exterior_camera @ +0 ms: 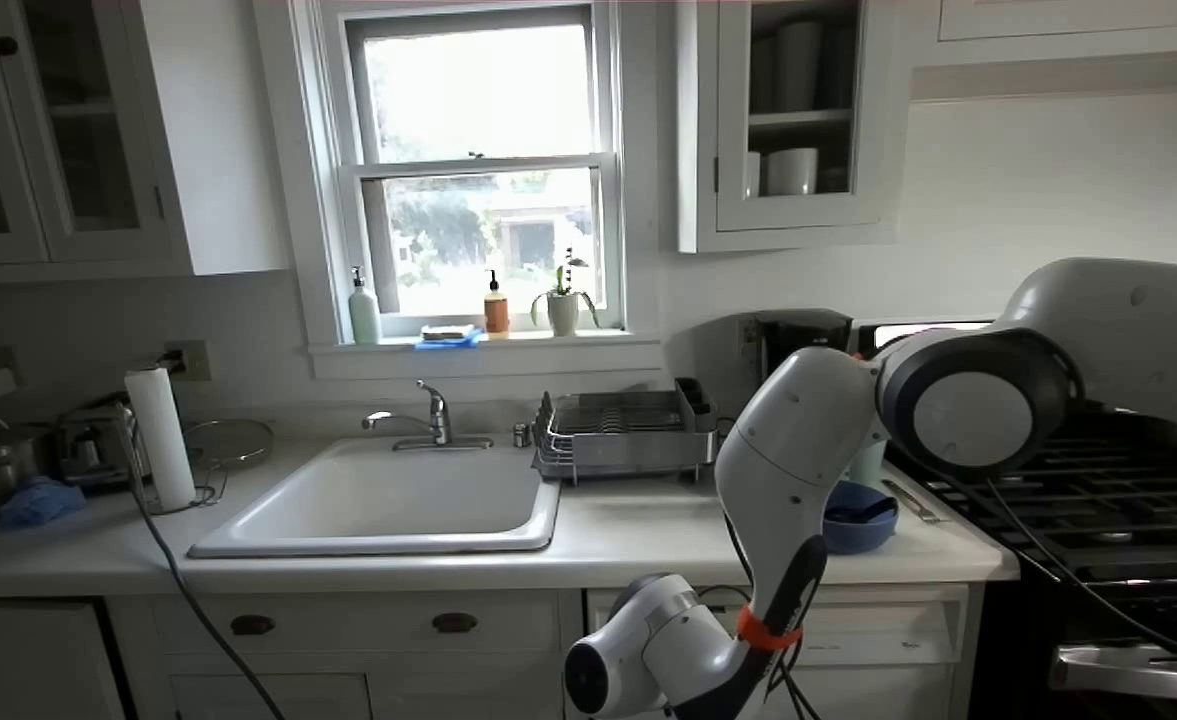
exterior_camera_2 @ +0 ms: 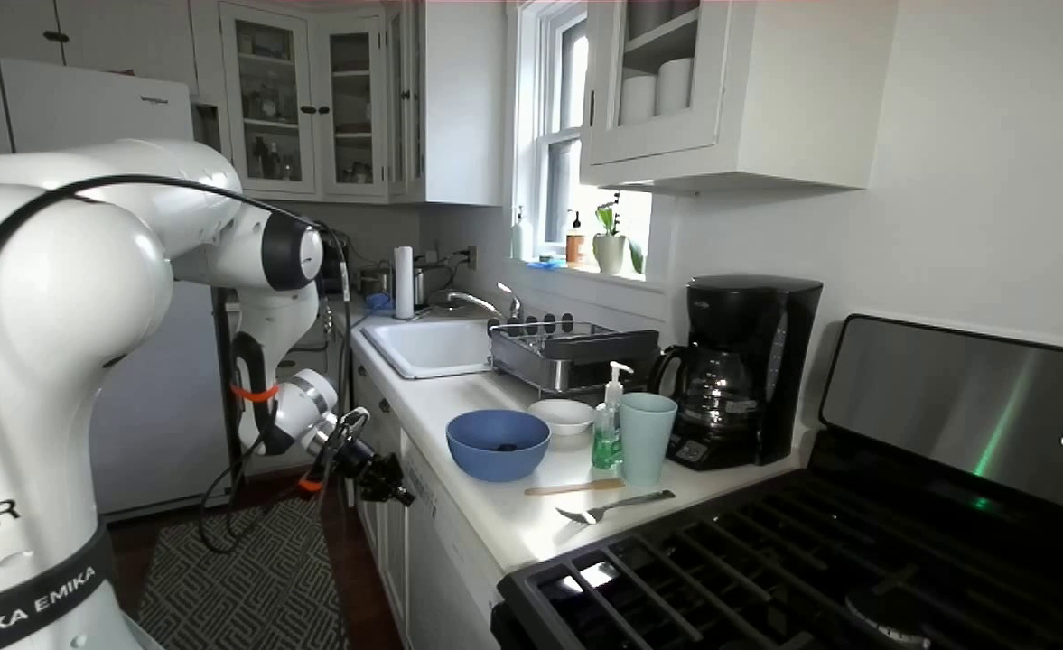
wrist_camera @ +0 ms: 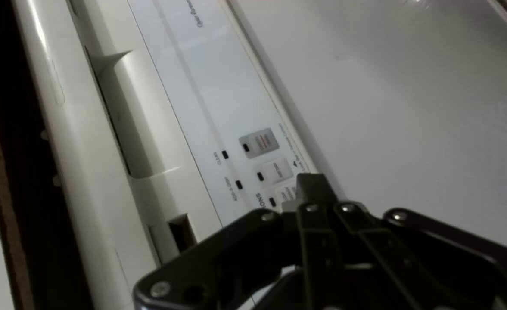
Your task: Press the button on the washing machine
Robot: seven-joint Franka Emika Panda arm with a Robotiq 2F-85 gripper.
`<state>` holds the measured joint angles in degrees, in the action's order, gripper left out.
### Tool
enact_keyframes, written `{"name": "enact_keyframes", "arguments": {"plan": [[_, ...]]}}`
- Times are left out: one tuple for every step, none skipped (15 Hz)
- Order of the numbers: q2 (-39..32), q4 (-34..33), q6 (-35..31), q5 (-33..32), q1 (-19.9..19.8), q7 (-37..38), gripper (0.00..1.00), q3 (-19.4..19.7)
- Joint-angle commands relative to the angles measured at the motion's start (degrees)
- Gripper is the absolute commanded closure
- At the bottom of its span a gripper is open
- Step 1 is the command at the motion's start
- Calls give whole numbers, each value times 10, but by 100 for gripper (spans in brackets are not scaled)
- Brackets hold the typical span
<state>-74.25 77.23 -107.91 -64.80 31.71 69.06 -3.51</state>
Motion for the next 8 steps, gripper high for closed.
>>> {"name": "enact_keyframes", "arguments": {"plan": [[-8,-11,3,-1,0,-2,100,0],[-10,-14,3,0,0,-3,99,0],[-10,-14,3,0,-1,-3,99,0],[-10,-14,3,0,-1,-3,99,0],[-10,-14,3,0,-1,-3,99,0],[-10,-14,3,0,-1,-3,99,0],[-10,-14,3,0,-1,-3,99,0],[-10,-14,3,0,-1,-3,100,0]]}}
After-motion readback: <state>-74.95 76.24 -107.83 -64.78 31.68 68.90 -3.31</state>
